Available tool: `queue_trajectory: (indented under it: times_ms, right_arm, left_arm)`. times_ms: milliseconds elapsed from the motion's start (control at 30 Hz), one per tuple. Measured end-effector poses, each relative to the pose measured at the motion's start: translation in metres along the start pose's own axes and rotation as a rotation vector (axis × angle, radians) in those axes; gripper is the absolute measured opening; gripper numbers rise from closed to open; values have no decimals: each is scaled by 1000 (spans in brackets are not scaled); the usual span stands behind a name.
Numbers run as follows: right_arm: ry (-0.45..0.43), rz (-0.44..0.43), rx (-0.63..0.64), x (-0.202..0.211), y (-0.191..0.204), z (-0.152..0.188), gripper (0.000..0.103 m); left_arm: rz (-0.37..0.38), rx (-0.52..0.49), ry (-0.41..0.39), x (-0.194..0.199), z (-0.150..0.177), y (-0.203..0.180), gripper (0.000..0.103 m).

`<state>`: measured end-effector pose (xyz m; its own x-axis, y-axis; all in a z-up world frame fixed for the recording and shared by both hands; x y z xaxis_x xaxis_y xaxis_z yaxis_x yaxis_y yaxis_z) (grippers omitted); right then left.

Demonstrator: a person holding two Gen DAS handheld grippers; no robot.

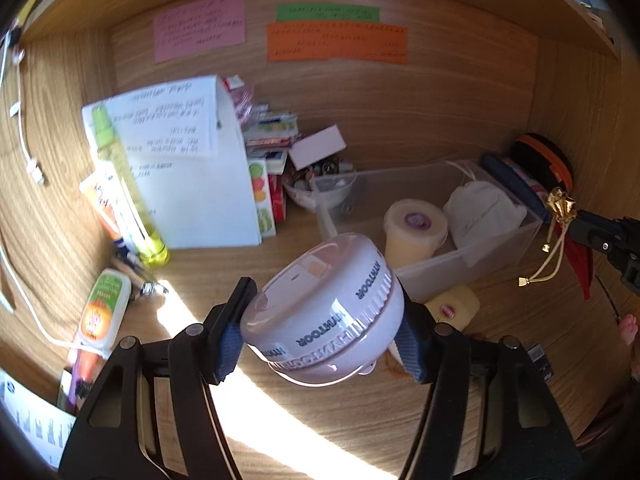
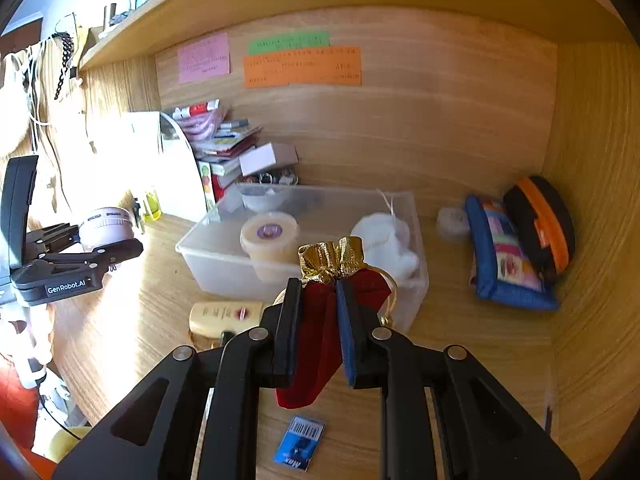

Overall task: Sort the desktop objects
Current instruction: 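Carry the pink jar and red pouch over the clear box with both tools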

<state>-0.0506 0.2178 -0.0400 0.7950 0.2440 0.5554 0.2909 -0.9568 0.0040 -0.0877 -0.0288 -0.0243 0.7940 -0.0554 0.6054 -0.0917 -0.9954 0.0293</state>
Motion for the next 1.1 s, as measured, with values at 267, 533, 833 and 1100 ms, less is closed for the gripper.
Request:
queue_trajectory:
  times_ms: [267,533,833,1100]
  right_arm:
    - [-40,-22,-8,-7,-5,-26,16]
    - [-46,-30,26,-34,-1,-51,16]
    - [12,-37,21,-91,-8,-77,16]
    - [102,-41,4,-136,-16,-69,16]
  left_arm:
    - [52,15,-56,-4,-39,-9,64]
    - [106,26,-24,-42,-76,-9,64]
    - [108,8,65,-101,-92,-21,64]
    - [93,-1,143,-139,-84,-27,64]
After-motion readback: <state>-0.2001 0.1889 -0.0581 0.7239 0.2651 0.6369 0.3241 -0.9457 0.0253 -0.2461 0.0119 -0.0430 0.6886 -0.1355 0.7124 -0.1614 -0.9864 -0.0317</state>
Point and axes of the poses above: each gripper's, at about its wrist camera, not at the fingertips, and x roughly against the way its jaws point, y to its left, z to its underside, the point moved 2 cm from there along -x, roughly the way its jaws point
